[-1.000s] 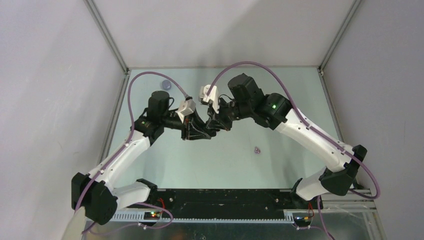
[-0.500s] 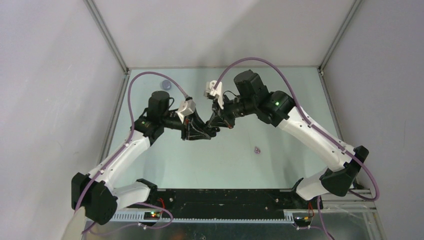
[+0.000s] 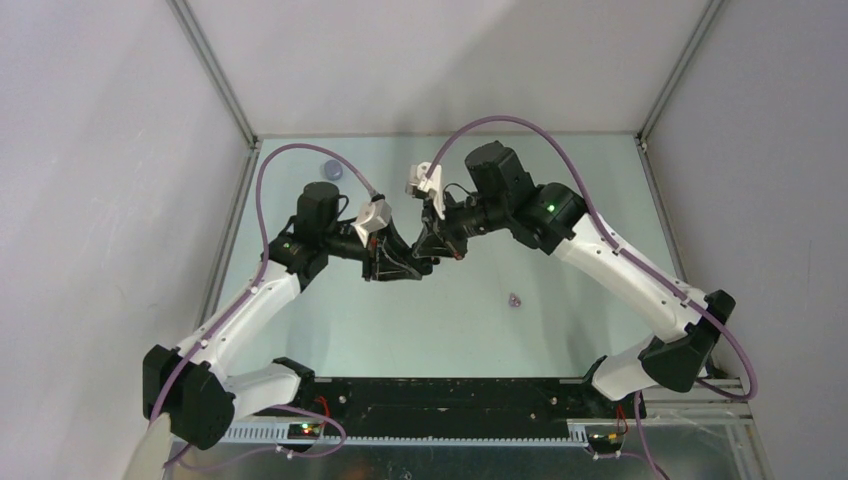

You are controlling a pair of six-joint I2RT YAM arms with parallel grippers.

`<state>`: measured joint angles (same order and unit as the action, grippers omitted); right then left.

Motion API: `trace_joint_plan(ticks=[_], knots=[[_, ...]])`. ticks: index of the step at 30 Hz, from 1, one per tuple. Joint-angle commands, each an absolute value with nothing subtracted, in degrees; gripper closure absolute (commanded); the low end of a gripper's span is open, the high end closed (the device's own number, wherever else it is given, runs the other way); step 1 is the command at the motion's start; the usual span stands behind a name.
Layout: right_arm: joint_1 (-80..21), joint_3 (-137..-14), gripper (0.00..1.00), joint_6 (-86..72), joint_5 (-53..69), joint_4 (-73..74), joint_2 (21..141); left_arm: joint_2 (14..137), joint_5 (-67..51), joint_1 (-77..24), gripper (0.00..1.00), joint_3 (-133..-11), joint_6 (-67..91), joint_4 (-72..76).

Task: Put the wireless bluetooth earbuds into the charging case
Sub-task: Adjust the left earbud in the left side groove of the charging case.

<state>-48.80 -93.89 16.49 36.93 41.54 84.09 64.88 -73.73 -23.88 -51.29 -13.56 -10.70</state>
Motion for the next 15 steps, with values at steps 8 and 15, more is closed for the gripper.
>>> trace_joint_plan(ticks=[8, 15], knots=[[-50.6, -94.0, 0.99, 18.4, 31.1, 40.3, 83.9, 64.5, -74.9, -24.1, 1.00, -51.8, -14.7, -10.3], [-50.6, -96.8, 0.82, 20.3, 30.6, 43.5, 82.1, 64.8, -74.8, -24.1, 1.00, -51.9, -14.7, -10.4]])
